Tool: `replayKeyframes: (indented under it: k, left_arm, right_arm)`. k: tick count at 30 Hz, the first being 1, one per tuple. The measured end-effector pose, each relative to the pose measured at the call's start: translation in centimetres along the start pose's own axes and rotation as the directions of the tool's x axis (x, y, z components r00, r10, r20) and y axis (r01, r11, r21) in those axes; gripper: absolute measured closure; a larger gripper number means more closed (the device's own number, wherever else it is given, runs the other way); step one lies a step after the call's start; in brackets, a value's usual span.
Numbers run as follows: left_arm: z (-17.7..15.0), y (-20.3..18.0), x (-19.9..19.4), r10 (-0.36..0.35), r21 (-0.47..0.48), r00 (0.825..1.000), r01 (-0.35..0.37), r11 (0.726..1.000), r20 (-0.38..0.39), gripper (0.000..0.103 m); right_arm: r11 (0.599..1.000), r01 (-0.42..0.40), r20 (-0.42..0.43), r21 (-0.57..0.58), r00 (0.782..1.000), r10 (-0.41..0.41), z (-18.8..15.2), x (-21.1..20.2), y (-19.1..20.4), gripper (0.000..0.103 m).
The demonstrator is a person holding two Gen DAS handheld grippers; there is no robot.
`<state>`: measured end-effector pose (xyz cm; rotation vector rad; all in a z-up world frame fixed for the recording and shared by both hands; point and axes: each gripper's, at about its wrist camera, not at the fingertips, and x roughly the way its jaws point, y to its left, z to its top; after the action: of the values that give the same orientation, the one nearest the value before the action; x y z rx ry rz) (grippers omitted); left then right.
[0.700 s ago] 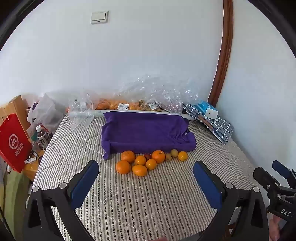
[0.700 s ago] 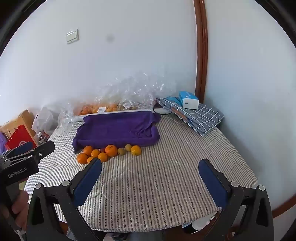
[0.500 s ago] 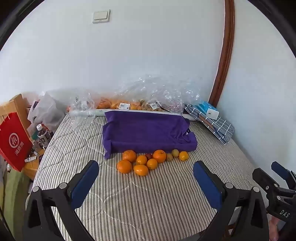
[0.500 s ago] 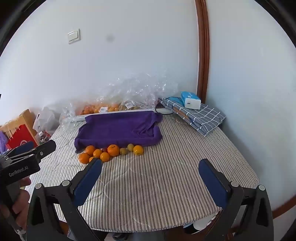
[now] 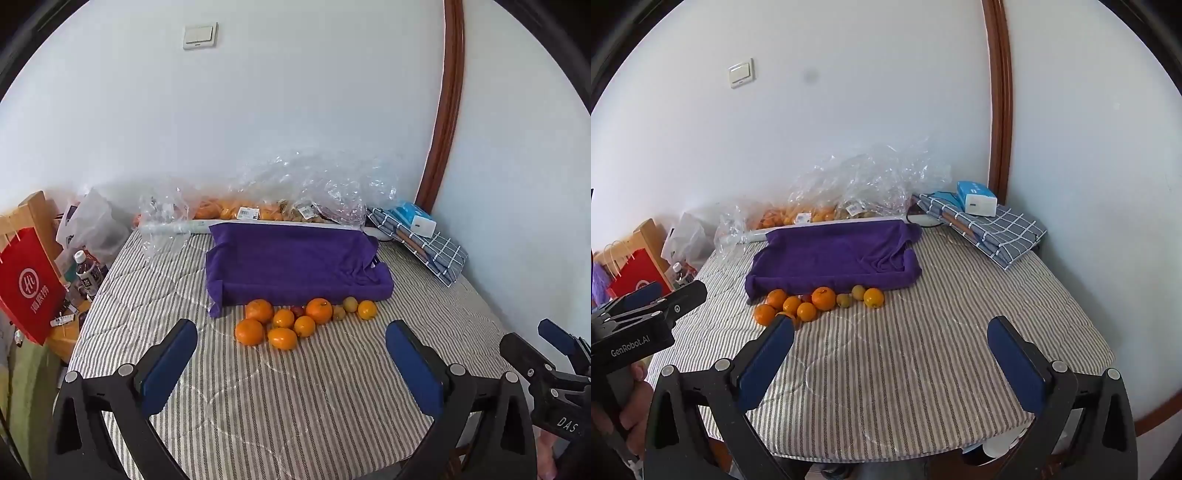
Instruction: Organize fruits
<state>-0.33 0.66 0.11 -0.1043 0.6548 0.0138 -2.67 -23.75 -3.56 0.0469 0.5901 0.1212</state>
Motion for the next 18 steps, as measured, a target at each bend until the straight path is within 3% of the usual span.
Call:
replayKeyframes:
  k: [18]
  left_arm:
    - [0.4, 1.6, -0.4, -0.001, -0.025, 1.0, 0.001, 1.0, 0.005, 0.0]
  right_arm:
    - [1.0, -0.002, 0.01, -0.011, 1.0, 0.002, 0.5, 0.0, 1.1, 0.0]
